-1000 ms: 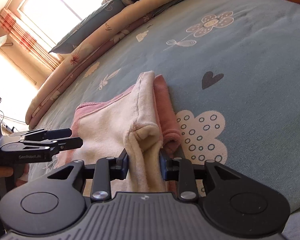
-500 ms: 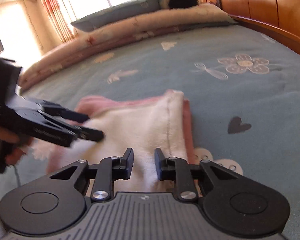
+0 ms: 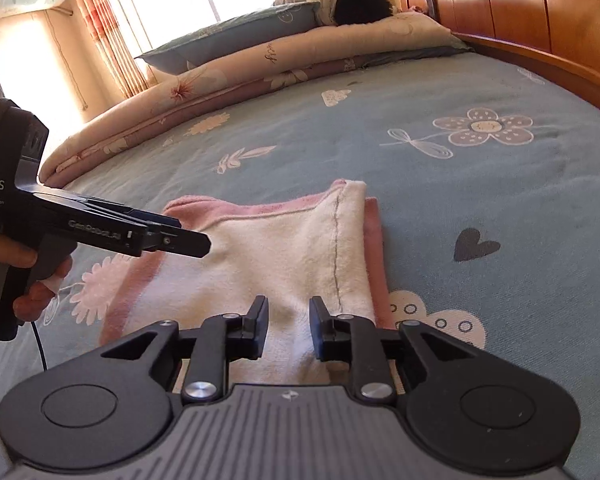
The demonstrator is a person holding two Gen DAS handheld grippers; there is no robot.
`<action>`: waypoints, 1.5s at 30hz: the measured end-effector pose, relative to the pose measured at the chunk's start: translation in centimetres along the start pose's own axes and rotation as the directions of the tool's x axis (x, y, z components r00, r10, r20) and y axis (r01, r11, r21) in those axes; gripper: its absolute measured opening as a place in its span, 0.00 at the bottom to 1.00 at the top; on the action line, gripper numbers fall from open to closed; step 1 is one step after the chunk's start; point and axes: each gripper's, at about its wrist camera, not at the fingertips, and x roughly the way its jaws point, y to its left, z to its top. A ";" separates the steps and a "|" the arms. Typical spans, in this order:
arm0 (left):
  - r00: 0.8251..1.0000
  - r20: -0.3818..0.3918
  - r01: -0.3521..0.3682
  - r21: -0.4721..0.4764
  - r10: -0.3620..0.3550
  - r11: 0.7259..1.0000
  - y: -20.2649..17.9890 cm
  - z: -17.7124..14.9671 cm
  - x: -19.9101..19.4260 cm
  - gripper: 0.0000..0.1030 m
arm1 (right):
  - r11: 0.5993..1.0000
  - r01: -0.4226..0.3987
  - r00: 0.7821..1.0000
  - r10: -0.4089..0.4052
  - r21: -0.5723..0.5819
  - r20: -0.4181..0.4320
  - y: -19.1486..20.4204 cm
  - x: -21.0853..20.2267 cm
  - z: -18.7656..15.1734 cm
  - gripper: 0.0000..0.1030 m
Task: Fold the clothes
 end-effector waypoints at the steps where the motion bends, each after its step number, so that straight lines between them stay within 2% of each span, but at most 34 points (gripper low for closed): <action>1: 1.000 0.008 0.015 -0.002 -0.015 1.000 -0.2 -0.3 -1.2 0.70 | 1.000 -0.009 1.000 0.009 -0.003 0.005 0.2 -0.4 0.2 0.25; 4: 0.998 -0.018 0.059 -0.024 -0.059 0.998 -0.8 -1.5 -3.6 0.70 | 0.999 -0.039 0.999 0.040 -0.013 0.013 1.3 -1.3 0.5 0.25; 7: 0.988 -0.057 0.138 -0.079 -0.143 0.987 -1.3 -3.1 -3.9 0.70 | 0.999 -0.036 0.999 0.037 -0.027 0.012 2.4 -1.4 0.3 0.26; 11: 0.985 -0.131 0.098 -0.094 -0.110 0.991 -1.7 -4.9 -1.3 0.70 | 1.000 -0.025 1.000 0.025 -0.018 -0.014 3.1 -1.3 -0.2 0.27; 17: 0.981 -0.154 0.088 -0.176 -0.116 0.980 -1.1 -3.8 -0.3 0.70 | 0.999 -0.021 1.000 0.021 -0.035 -0.021 3.6 -2.1 -0.7 0.27; 19: 0.983 -0.134 0.095 -0.227 -0.128 0.969 -0.5 -3.2 -1.1 0.69 | 0.998 -0.041 0.999 0.039 -0.054 -0.026 4.0 -2.3 -0.9 0.27; 24: 0.996 -0.042 0.065 -0.266 -0.078 0.962 1.5 -1.0 -3.9 0.70 | 0.986 -0.097 0.995 0.091 -0.134 -0.051 6.2 -1.4 -1.0 0.26; 28: 0.996 -0.052 0.048 -0.289 -0.066 0.956 2.9 0.1 -2.6 0.70 | 0.967 -0.123 0.992 0.115 -0.222 -0.048 9.0 1.1 -0.1 0.26; 30: 0.996 -0.075 0.031 -0.304 -0.057 0.952 3.5 0.1 -1.3 0.70 | 0.961 -0.138 0.990 0.123 -0.241 -0.074 10.1 3.0 0.1 0.26; 32: 0.995 -0.092 0.012 -0.319 -0.044 0.948 3.9 -0.4 0.1 0.70 | 0.960 -0.139 0.986 0.111 -0.242 -0.124 10.6 5.1 -0.4 0.27; 34: 0.994 -0.101 -0.006 -0.328 -0.029 0.945 4.3 -1.0 1.3 0.70 | 0.964 -0.135 0.985 0.106 -0.229 -0.134 10.5 6.5 -1.4 0.27; 36: 0.996 -0.084 -0.007 -0.305 -0.020 0.952 4.1 -1.1 1.3 0.72 | 0.966 -0.149 0.985 0.125 -0.211 -0.122 10.0 6.2 -1.6 0.27; 39: 0.998 -0.051 0.026 -0.324 -0.045 0.946 4.3 -0.5 0.1 0.72 | 0.972 -0.183 0.975 0.160 -0.148 -0.152 8.9 5.4 -0.3 0.27; 40: 0.998 -0.032 0.037 -0.318 -0.049 0.947 4.3 -0.4 -0.5 0.72 | 0.974 -0.182 0.976 0.162 -0.139 -0.143 8.3 4.7 0.4 0.27; 43: 0.997 0.004 0.071 -0.296 -0.073 0.953 4.1 -0.3 -1.7 0.72 | 0.981 -0.111 0.993 0.102 -0.158 -0.062 6.5 3.0 2.7 0.27; 45: 0.996 0.003 0.090 -0.241 -0.092 0.966 3.2 -0.1 -1.5 0.72 | 0.988 -0.049 0.999 0.046 -0.148 -0.028 4.8 3.0 4.7 0.27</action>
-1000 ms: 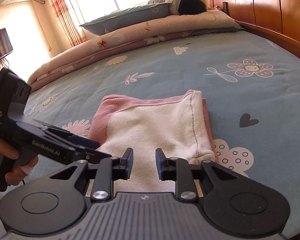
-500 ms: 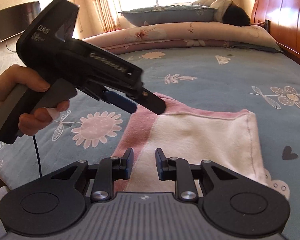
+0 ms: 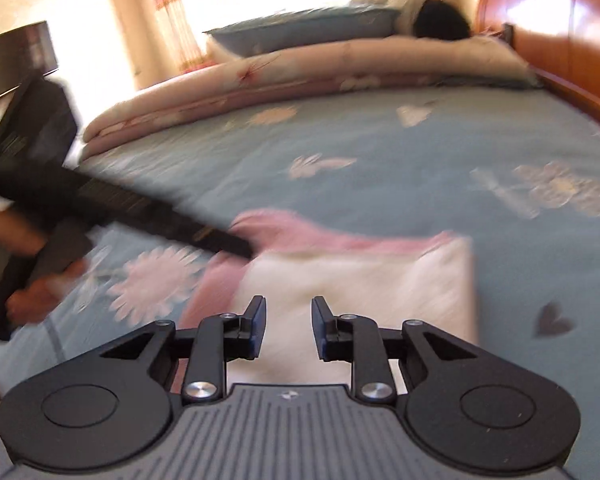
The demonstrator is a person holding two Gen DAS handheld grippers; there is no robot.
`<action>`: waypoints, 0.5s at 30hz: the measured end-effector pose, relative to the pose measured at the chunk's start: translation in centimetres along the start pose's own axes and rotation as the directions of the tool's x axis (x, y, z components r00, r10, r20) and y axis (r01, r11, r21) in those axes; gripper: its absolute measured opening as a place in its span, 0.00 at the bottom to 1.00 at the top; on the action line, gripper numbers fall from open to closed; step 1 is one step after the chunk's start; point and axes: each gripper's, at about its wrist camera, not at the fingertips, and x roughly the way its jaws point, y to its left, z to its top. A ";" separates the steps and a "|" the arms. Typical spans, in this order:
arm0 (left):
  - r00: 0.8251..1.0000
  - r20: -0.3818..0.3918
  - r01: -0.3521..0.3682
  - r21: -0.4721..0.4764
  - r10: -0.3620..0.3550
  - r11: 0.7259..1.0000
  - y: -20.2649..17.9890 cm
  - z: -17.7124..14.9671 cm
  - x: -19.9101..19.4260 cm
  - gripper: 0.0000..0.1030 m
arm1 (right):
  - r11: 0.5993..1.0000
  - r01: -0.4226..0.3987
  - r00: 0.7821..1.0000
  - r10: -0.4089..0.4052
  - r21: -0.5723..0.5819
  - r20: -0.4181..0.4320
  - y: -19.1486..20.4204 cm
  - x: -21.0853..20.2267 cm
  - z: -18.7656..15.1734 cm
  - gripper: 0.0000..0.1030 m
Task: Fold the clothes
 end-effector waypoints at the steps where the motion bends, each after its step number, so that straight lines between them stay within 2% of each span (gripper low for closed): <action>1: 1.000 -0.003 0.009 0.028 -0.009 1.000 -0.4 0.0 0.1 0.72 | 1.000 0.023 1.000 -0.023 0.012 0.000 -0.9 0.4 0.7 0.27; 4: 1.000 -0.028 0.012 0.105 -0.009 0.994 -1.6 0.0 1.6 0.73 | 0.999 0.036 0.999 -0.036 0.035 -0.018 -3.2 2.7 2.2 0.27; 7: 0.999 -0.033 -0.018 0.105 0.021 0.994 -1.1 0.2 3.5 0.73 | 0.996 0.087 0.995 -0.087 -0.001 -0.056 -3.9 5.3 2.2 0.27; 9: 0.996 -0.010 -0.085 0.072 0.086 0.994 0.4 0.4 4.3 0.72 | 0.991 0.133 0.988 -0.133 -0.001 -0.080 -5.3 6.5 1.4 0.20; 11: 0.992 -0.006 -0.123 -0.004 0.123 0.992 2.4 0.7 4.8 0.72 | 0.994 0.105 0.993 -0.103 0.036 -0.050 -6.4 6.3 0.4 0.15; 13: 0.990 -0.024 -0.137 -0.071 0.136 0.988 4.2 1.0 5.2 0.71 | 0.994 0.099 0.994 -0.097 0.054 -0.040 -6.9 6.0 0.2 0.14; 15: 0.994 -0.003 -0.107 -0.110 0.107 0.988 5.0 1.2 4.6 0.70 | 0.993 0.097 0.995 -0.094 0.071 -0.036 -6.8 5.8 0.3 0.14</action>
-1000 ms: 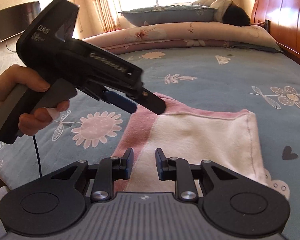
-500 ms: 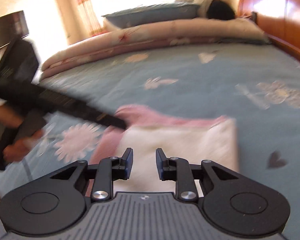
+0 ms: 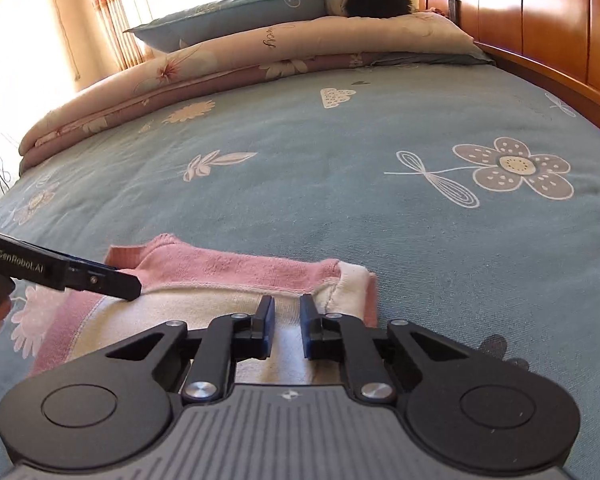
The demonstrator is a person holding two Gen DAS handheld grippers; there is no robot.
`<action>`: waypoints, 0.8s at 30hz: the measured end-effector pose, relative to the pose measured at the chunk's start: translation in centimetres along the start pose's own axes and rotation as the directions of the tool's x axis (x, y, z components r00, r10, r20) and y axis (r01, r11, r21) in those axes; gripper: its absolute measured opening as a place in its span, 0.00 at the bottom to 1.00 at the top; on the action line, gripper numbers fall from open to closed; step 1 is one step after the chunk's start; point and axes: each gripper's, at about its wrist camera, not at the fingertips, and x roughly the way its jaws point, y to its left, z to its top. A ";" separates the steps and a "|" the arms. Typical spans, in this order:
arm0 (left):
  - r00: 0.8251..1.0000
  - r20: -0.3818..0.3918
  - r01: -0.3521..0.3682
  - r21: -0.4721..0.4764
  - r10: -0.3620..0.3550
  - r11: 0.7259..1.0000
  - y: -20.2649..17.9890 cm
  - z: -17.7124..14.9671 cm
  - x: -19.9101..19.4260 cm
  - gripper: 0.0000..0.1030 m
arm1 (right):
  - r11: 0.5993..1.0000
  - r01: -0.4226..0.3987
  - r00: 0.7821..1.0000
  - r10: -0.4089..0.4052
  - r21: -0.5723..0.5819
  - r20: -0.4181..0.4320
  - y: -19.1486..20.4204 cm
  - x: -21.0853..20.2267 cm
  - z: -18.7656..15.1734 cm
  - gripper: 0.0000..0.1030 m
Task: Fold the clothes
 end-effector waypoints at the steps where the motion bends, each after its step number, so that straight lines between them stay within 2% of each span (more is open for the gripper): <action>1: 1.000 0.028 0.008 0.003 -0.008 1.000 -0.1 0.1 -0.7 0.70 | 1.000 -0.002 1.000 0.002 -0.002 0.004 0.1 -0.2 0.0 0.16; 3: 0.996 0.089 0.022 0.039 -0.026 0.999 -1.0 0.4 -2.6 0.72 | 1.000 -0.005 1.000 0.005 -0.007 0.017 0.5 -0.7 0.1 0.21; 5: 0.992 0.110 0.055 0.078 -0.063 0.995 -2.2 0.3 -3.9 0.72 | 1.000 -0.014 0.999 0.014 -0.004 0.032 0.8 -1.3 0.1 0.28; 8: 0.987 0.057 0.136 0.167 -0.148 0.976 -4.7 -0.9 -4.7 0.73 | 0.999 -0.034 0.999 0.034 0.016 0.034 0.8 -2.4 -0.1 0.30; 11: 0.991 -0.006 0.131 0.224 -0.133 0.966 -6.1 -2.9 -3.5 0.74 | 0.999 -0.036 0.999 0.035 0.032 0.006 0.6 -2.8 -0.7 0.31; 13: 0.992 -0.022 0.123 0.212 -0.121 0.969 -5.7 -3.9 -2.2 0.74 | 0.999 -0.035 0.999 0.036 0.033 -0.005 0.3 -2.3 -1.1 0.31; 15: 0.990 -0.013 0.140 0.164 -0.140 0.976 -5.2 -3.5 -2.2 0.74 | 0.998 -0.041 0.999 0.042 0.044 -0.011 0.2 -1.9 -1.1 0.31; 18: 0.989 -0.001 0.145 0.101 -0.145 0.984 -5.0 -3.0 -3.1 0.72 | 0.999 -0.037 0.999 0.037 0.039 0.010 0.7 -3.6 -0.9 0.32; 21: 0.994 0.010 0.105 0.144 -0.108 0.984 -6.1 -3.7 -5.3 0.72 | 0.998 -0.047 0.998 0.046 0.034 0.047 1.1 -6.3 -1.1 0.35; 24: 0.992 -0.007 0.122 0.151 -0.122 0.981 -7.3 -5.4 -7.2 0.74 | 0.995 -0.083 0.996 0.081 0.063 0.036 1.0 -8.3 -1.8 0.36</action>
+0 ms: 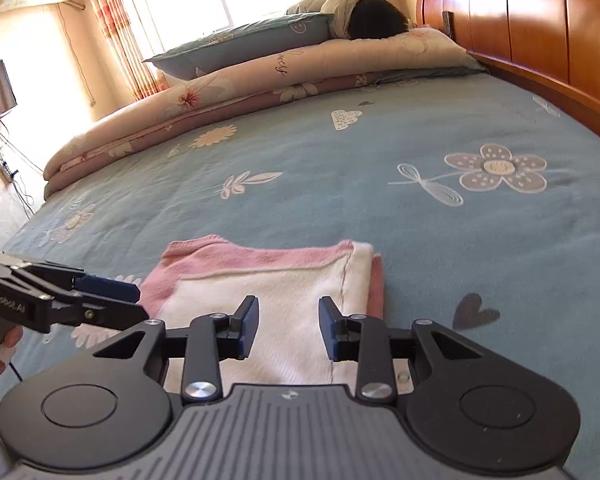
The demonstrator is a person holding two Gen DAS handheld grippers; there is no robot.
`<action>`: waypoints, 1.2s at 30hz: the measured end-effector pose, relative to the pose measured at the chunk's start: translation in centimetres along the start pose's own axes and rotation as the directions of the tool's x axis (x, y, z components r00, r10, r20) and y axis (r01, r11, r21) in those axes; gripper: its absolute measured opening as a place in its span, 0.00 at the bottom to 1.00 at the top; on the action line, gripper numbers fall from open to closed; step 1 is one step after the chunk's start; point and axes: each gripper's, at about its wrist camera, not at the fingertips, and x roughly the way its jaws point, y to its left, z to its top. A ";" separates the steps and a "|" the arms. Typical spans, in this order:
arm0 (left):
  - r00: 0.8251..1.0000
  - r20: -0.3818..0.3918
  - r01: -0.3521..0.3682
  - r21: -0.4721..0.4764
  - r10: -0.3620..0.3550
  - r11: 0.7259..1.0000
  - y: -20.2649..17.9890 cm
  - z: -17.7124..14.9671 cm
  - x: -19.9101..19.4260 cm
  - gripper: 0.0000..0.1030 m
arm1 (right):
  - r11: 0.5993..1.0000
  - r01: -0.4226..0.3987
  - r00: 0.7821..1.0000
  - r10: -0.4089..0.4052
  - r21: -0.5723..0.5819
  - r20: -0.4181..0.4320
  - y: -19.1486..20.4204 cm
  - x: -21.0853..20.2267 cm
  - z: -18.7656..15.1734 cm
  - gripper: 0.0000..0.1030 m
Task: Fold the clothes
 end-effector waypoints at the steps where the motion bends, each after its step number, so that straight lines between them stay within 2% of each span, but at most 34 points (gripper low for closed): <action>1: 1.000 -0.005 0.009 -0.001 -0.009 1.000 -0.5 -0.6 -0.5 0.74 | 0.999 -0.029 0.999 0.030 0.022 -0.018 -0.1 -0.4 -0.4 0.36; 4: 1.000 -0.012 0.015 -0.008 -0.015 1.000 -1.4 -2.4 -0.9 0.76 | 0.989 -0.130 0.987 0.136 0.075 -0.083 -0.3 -0.9 -1.8 0.37; 5: 1.000 -0.018 0.013 -0.019 -0.013 1.000 -1.5 -2.9 -0.8 0.76 | 0.988 -0.138 0.983 0.145 0.072 -0.116 -0.3 -0.8 -2.3 0.37; 7: 0.999 -0.039 -0.003 -0.050 0.001 0.999 -1.2 -3.8 -0.2 0.76 | 0.996 -0.083 0.980 0.087 0.030 -0.181 -0.4 -0.6 -3.5 0.37; 9: 0.998 -0.063 -0.021 -0.079 0.016 0.997 -0.4 -4.5 0.7 0.76 | 0.999 -0.032 0.979 0.035 0.020 -0.202 -1.3 -0.9 -4.5 0.23; 10: 0.999 -0.053 -0.014 -0.090 0.010 0.996 -0.3 -4.6 0.6 0.76 | 1.000 -0.016 0.978 0.020 0.024 -0.208 -1.7 -1.2 -4.9 0.20; 12: 0.998 -0.054 -0.027 -0.086 0.023 0.996 -0.6 -4.6 0.2 0.76 | 0.999 -0.019 0.982 0.026 0.037 -0.188 -1.8 -2.4 -5.0 0.24; 14: 0.998 -0.047 -0.037 -0.051 0.034 0.998 -1.6 -4.6 -0.4 0.76 | 1.000 -0.007 0.986 0.010 0.020 -0.166 -1.4 -3.7 -4.9 0.35; 16: 0.999 -0.035 -0.031 0.000 0.031 1.000 -3.0 -4.9 -1.1 0.76 | 1.000 -0.014 0.988 0.015 0.008 -0.151 -0.9 -4.5 -4.9 0.35; 19: 0.999 -0.047 0.014 0.078 -0.010 0.997 -5.2 -5.9 -1.6 0.78 | 1.000 -0.029 0.988 0.027 -0.011 -0.152 0.0 -4.5 -5.1 0.36; 22: 0.995 -0.097 0.031 0.109 -0.020 0.994 -6.2 -7.3 -0.6 0.78 | 1.000 -0.001 0.984 -0.001 -0.011 -0.178 0.2 -3.6 -5.9 0.40; 25: 0.985 -0.170 -0.014 0.078 0.027 0.997 -5.4 -9.0 0.8 0.78 | 1.000 0.025 0.984 -0.023 0.007 -0.179 -0.1 -3.4 -6.8 0.40; 27: 0.987 -0.159 -0.005 0.074 0.017 0.997 -4.9 -9.8 0.5 0.78 | 0.999 0.025 0.985 -0.019 0.031 -0.169 -0.4 -3.8 -6.9 0.40; 30: 0.991 -0.133 0.009 0.069 0.001 0.998 -4.8 -9.2 -1.0 0.78 | 0.998 0.056 0.986 -0.051 0.022 -0.160 -0.3 -4.1 -6.8 0.48; 33: 0.996 -0.075 -0.037 0.115 0.046 0.993 -5.2 -7.4 -2.2 0.79 | 0.998 0.054 0.988 -0.050 0.026 -0.147 -0.2 -4.3 -6.5 0.48; 36: 0.993 -0.021 -0.113 0.138 0.117 0.984 -5.2 -5.1 -2.2 0.79 | 0.999 0.048 0.991 -0.045 0.020 -0.126 0.1 -4.6 -5.9 0.48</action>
